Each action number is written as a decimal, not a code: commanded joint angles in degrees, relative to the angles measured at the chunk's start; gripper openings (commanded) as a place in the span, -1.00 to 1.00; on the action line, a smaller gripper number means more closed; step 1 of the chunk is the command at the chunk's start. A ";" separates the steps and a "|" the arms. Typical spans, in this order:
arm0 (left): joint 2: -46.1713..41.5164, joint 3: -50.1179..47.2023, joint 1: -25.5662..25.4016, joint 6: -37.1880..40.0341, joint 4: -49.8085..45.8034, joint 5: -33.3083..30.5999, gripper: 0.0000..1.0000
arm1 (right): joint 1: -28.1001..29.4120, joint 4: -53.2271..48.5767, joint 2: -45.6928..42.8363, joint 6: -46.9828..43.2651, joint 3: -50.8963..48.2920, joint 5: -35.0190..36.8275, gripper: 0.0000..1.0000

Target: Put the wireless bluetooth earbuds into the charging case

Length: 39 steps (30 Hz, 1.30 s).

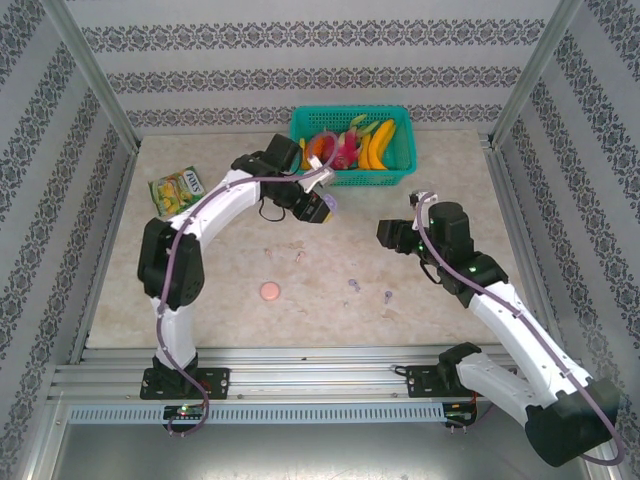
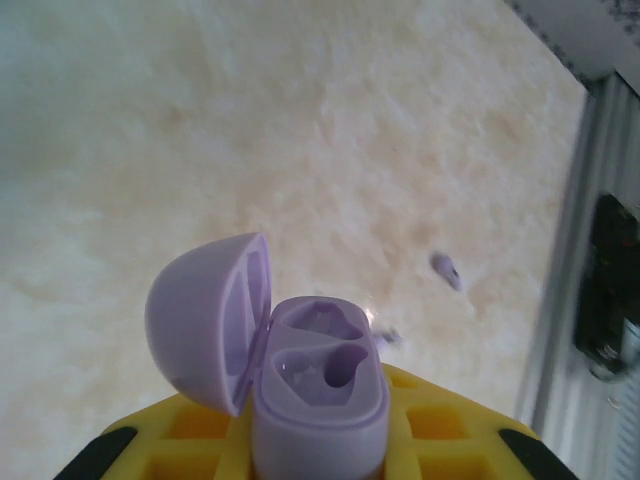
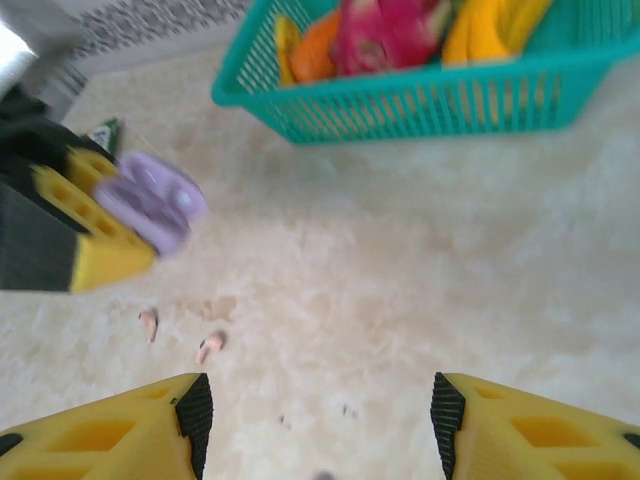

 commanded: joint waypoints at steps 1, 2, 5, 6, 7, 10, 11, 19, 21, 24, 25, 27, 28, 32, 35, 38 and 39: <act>-6.17 -9.10 0.12 -3.89 21.85 -8.51 -1.00 | 0.39 -7.33 2.01 9.17 -0.66 2.38 0.24; -7.60 -12.21 -0.03 -3.84 26.21 -10.51 -1.00 | 0.75 -7.93 2.65 9.60 -0.87 2.70 0.24; -11.38 -21.12 -0.52 -3.65 37.78 -16.94 -1.00 | 1.61 -10.17 5.21 10.39 -0.90 3.43 0.25; -12.35 -23.56 -0.60 -3.91 41.09 -18.71 -1.00 | 1.84 -10.75 6.10 10.30 -0.74 3.42 0.25; -13.04 -25.39 -0.70 -5.03 43.82 -20.37 -1.00 | 2.04 -11.18 6.69 10.35 -0.72 3.57 0.26; -14.84 -32.93 -0.71 -9.41 55.45 -21.92 -1.00 | 3.19 -10.87 8.82 10.33 -1.15 3.71 0.26; -15.31 -35.64 -0.71 -11.09 60.35 -22.55 -1.00 | 3.49 -11.04 9.39 10.33 -1.18 3.77 0.26; -16.07 -53.47 -1.73 -14.96 99.93 -23.21 -1.00 | 5.97 -12.51 13.36 9.95 0.10 4.17 0.27; -16.02 -54.74 -1.75 -15.83 104.29 -21.69 -1.00 | 6.49 -13.26 14.61 9.75 1.05 4.15 0.26; -16.42 -55.82 -1.76 -17.13 108.52 -17.82 -1.00 | 6.94 -14.78 16.75 8.34 3.09 4.47 0.27; -16.64 -55.98 -1.75 -17.28 109.42 -16.57 -1.00 | 6.95 -15.21 17.57 7.77 3.76 4.68 0.27; -16.78 -56.34 -1.84 -17.54 111.01 -14.70 -1.00 | 6.96 -15.60 19.49 6.71 4.95 4.76 0.27; -16.71 -56.54 -1.97 -17.63 111.72 -14.26 -1.00 | 6.97 -15.91 20.72 6.15 5.69 4.54 0.27; -17.04 -57.57 -2.19 -17.46 113.87 -14.63 -1.00 | 7.13 -16.76 25.61 4.28 8.10 3.07 0.27; -17.17 -57.82 -2.19 -17.00 115.03 -15.21 -1.00 | 7.46 -17.18 28.55 3.12 9.58 1.18 0.26; -17.78 -56.99 -2.19 -15.80 113.63 -14.37 -1.00 | 8.13 -18.01 31.11 1.51 11.19 -0.68 0.25; -17.74 -56.76 -2.19 -15.65 113.65 -14.32 -1.00 | 8.41 -18.48 32.00 0.90 11.78 -1.07 0.24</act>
